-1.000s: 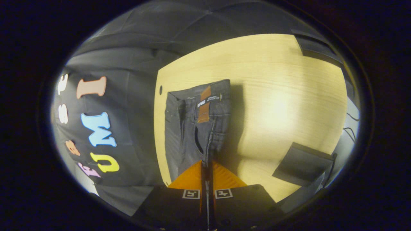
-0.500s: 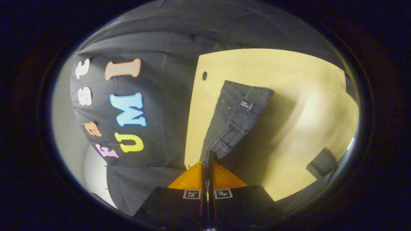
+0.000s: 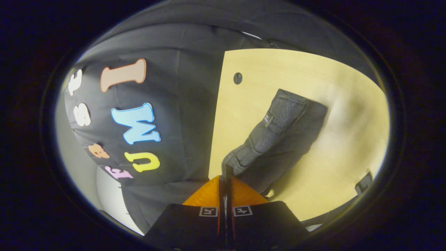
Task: Grasp the waist and the cuffs of the jeans and fold them to make the two legs overlap; first hold the waist and fold one-third of the jeans toward the cuffs, then hold the cuffs and fold the remaining one-third in the same direction to finish folding.
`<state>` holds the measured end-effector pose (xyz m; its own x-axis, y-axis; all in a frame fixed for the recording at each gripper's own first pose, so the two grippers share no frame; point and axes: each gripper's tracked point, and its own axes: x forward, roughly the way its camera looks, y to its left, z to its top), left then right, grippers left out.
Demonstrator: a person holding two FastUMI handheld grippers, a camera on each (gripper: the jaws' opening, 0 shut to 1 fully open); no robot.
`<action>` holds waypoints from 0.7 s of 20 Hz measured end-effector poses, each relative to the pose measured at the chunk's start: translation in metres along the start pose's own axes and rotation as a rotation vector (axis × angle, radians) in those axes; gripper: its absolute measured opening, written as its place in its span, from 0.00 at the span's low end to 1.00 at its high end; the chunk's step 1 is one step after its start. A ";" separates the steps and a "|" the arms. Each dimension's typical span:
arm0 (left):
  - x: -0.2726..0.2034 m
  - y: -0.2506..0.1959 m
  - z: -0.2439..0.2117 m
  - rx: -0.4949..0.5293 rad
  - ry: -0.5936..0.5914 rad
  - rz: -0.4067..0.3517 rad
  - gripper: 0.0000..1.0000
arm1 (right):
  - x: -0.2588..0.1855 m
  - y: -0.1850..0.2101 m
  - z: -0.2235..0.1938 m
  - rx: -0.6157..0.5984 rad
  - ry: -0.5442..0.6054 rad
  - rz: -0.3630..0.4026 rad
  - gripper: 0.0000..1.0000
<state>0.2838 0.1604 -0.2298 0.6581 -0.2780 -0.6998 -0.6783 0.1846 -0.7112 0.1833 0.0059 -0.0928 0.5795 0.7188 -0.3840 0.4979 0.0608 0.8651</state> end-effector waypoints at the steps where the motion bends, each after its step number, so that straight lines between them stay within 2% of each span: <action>1: 0.020 -0.005 0.005 0.012 0.008 0.020 0.10 | 0.016 0.003 0.006 0.004 -0.008 -0.023 0.01; 5: 0.102 -0.014 0.019 0.049 0.039 0.084 0.10 | 0.082 -0.010 0.042 0.001 -0.067 -0.135 0.01; 8: 0.153 -0.005 0.027 0.096 0.055 0.145 0.10 | 0.138 -0.032 0.059 -0.047 -0.099 -0.231 0.01; 14: 0.213 -0.001 0.033 0.223 0.091 0.184 0.10 | 0.203 -0.071 0.077 -0.136 -0.166 -0.272 0.01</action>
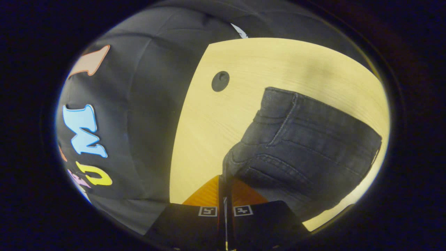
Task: Grasp the waist and the cuffs of the jeans and fold them to make the two legs overlap; first hold the waist and fold one-third of the jeans toward the cuffs, then hold the cuffs and fold the remaining one-third in the same direction to finish folding.
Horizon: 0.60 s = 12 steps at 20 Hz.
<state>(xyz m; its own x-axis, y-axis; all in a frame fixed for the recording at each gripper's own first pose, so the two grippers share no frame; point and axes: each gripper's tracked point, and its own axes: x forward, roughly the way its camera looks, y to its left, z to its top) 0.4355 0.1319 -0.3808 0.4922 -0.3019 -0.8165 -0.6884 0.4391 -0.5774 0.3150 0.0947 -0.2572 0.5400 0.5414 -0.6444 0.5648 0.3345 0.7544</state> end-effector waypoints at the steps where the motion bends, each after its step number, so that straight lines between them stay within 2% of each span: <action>1: 0.002 -0.003 0.000 0.021 0.001 0.002 0.04 | 0.003 0.001 0.001 0.000 -0.017 0.012 0.04; 2: 0.005 -0.001 0.005 0.066 -0.025 0.013 0.01 | 0.002 0.005 0.002 0.006 -0.027 0.029 0.05; 3: 0.003 0.002 0.012 0.121 -0.065 0.031 0.05 | -0.003 0.007 0.003 0.003 -0.036 0.040 0.11; 4: -0.001 0.005 0.021 0.177 -0.104 0.038 0.21 | -0.005 0.006 0.002 -0.010 -0.045 0.049 0.15; 5: -0.008 0.002 0.027 0.227 -0.141 0.043 0.28 | -0.009 0.005 0.001 -0.027 -0.051 0.050 0.25; 7: -0.027 -0.005 0.031 0.315 -0.205 0.042 0.49 | -0.019 0.002 0.003 -0.087 -0.076 0.052 0.40; 8: -0.038 -0.006 0.025 0.355 -0.230 0.038 0.62 | -0.025 -0.004 0.005 -0.131 -0.094 0.043 0.36; 9: -0.048 -0.007 0.017 0.393 -0.257 0.028 0.75 | -0.027 -0.010 0.002 -0.178 -0.103 0.032 0.63; 10: -0.058 -0.011 0.013 0.429 -0.295 0.009 0.98 | -0.037 -0.015 0.002 -0.226 -0.111 0.022 0.71; 11: -0.069 -0.015 0.009 0.468 -0.339 -0.008 0.89 | -0.045 -0.021 0.000 -0.277 -0.126 0.012 0.85; 12: -0.085 -0.019 0.003 0.512 -0.385 -0.021 0.89 | -0.056 -0.026 -0.003 -0.325 -0.141 0.005 0.87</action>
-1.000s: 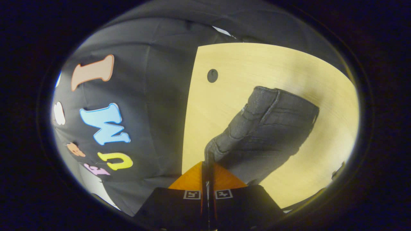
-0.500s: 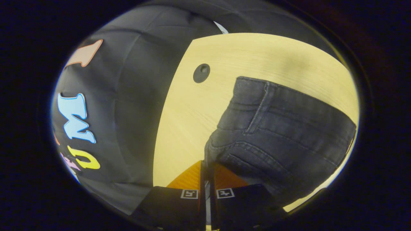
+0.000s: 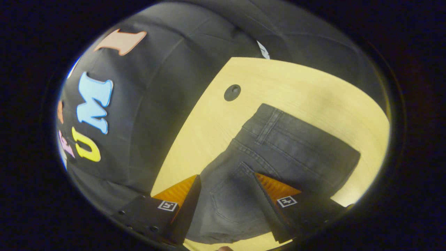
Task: Grasp the waist and the cuffs of the jeans and fold them to make the two legs overlap; first hold the waist and fold one-third of the jeans toward the cuffs, then hold the cuffs and fold the remaining one-third in the same direction to finish folding.
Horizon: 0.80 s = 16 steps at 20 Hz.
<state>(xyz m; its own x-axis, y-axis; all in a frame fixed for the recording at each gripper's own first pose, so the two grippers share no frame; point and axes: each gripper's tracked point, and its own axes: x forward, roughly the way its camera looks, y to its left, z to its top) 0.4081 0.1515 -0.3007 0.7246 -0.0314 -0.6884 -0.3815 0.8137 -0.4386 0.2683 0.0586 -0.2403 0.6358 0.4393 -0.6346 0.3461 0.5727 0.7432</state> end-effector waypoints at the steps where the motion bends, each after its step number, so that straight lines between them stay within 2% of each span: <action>1: -0.017 -0.006 0.002 0.039 -0.044 -0.005 0.89 | -0.011 -0.004 -0.001 -0.045 -0.028 -0.006 0.91; 3: -0.048 -0.019 -0.001 0.102 -0.109 -0.025 0.89 | -0.030 -0.016 0.002 -0.105 -0.085 -0.028 0.93; 6: -0.085 -0.042 -0.007 0.188 -0.183 -0.054 0.92 | -0.052 -0.030 -0.002 -0.102 -0.148 -0.054 0.93; 7: -0.097 -0.050 -0.010 0.219 -0.200 -0.065 0.93 | -0.056 -0.039 -0.007 -0.080 -0.160 -0.064 0.93; 8: -0.109 -0.060 -0.011 0.252 -0.221 -0.073 0.97 | -0.061 -0.045 -0.010 -0.050 -0.167 -0.068 0.93; 9: -0.120 -0.068 -0.016 0.293 -0.241 -0.079 0.92 | -0.066 -0.056 -0.014 -0.015 -0.176 -0.080 0.93; 12: -0.149 -0.102 -0.031 0.429 -0.294 -0.084 0.97 | -0.070 -0.090 -0.015 0.104 -0.213 -0.131 0.94; 16: -0.190 -0.135 -0.049 0.470 -0.340 -0.122 0.99 | -0.065 -0.113 -0.021 0.241 -0.191 -0.133 0.94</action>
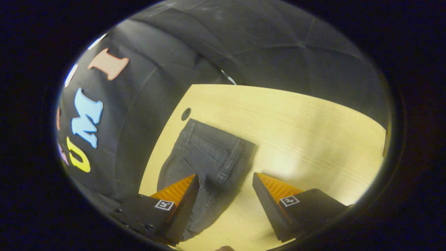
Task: Grasp the waist and the cuffs of the jeans and fold them to make the two legs overlap; first hold the waist and fold one-third of the jeans toward the cuffs, then hold the cuffs and fold the remaining one-third in the same direction to finish folding.
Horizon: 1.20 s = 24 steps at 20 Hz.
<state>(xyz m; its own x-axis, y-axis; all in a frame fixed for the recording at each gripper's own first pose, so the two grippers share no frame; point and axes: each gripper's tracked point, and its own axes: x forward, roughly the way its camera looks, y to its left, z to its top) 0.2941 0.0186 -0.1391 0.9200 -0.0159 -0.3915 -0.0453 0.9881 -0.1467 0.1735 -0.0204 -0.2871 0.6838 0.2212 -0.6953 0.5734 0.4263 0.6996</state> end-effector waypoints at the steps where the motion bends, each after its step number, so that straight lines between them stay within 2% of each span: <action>1: -0.010 -0.006 0.002 0.010 -0.008 -0.001 0.96 | 0.006 -0.004 -0.001 0.024 0.002 0.000 0.94; 4: -0.036 -0.024 0.013 0.041 -0.054 -0.015 0.99 | 0.008 0.001 -0.001 0.064 0.011 0.038 0.94; 8: -0.068 -0.032 0.023 0.030 -0.101 -0.009 0.96 | 0.019 0.009 0.001 0.095 0.021 0.062 0.91; 10: -0.081 -0.033 0.021 0.030 -0.110 0.004 0.96 | 0.024 0.004 -0.002 0.078 0.026 0.053 0.81; 11: -0.087 -0.033 0.020 0.028 -0.111 0.008 0.96 | 0.023 0.005 -0.003 0.073 0.032 0.065 0.70; 12: -0.095 -0.035 0.019 0.024 -0.114 0.007 0.96 | 0.020 0.003 0.000 0.070 0.038 0.074 0.67; 14: -0.105 -0.039 0.025 0.013 -0.144 -0.009 0.97 | 0.016 0.007 0.009 0.060 0.023 0.088 0.42; 15: -0.108 -0.040 0.031 0.014 -0.176 -0.018 0.96 | 0.012 0.012 0.009 0.038 0.018 0.095 0.18; 17: -0.110 -0.037 0.031 0.030 -0.184 -0.038 0.95 | -0.008 0.025 0.021 -0.018 -0.025 0.117 0.11; 20: -0.110 -0.033 0.034 0.033 -0.188 -0.062 0.95 | -0.045 0.047 0.045 -0.156 -0.125 0.147 0.09; 21: -0.110 -0.032 0.038 0.032 -0.193 -0.069 0.95 | -0.055 0.059 0.049 -0.208 -0.160 0.154 0.02; 22: -0.110 -0.031 0.038 0.032 -0.194 -0.073 0.96 | -0.067 0.072 0.051 -0.255 -0.191 0.167 0.02; 23: -0.110 -0.032 0.038 0.029 -0.194 -0.084 0.96 | -0.079 0.088 0.049 -0.301 -0.223 0.185 0.08; 24: -0.110 -0.033 0.039 0.023 -0.195 -0.096 0.95 | -0.090 0.102 0.046 -0.346 -0.252 0.202 0.07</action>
<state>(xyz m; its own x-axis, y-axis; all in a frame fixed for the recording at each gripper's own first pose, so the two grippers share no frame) 0.2092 -0.0065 -0.0556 0.9776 -0.0829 -0.1937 0.0533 0.9868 -0.1531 0.1915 -0.0371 -0.1456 0.8790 0.1281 -0.4593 0.2628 0.6737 0.6908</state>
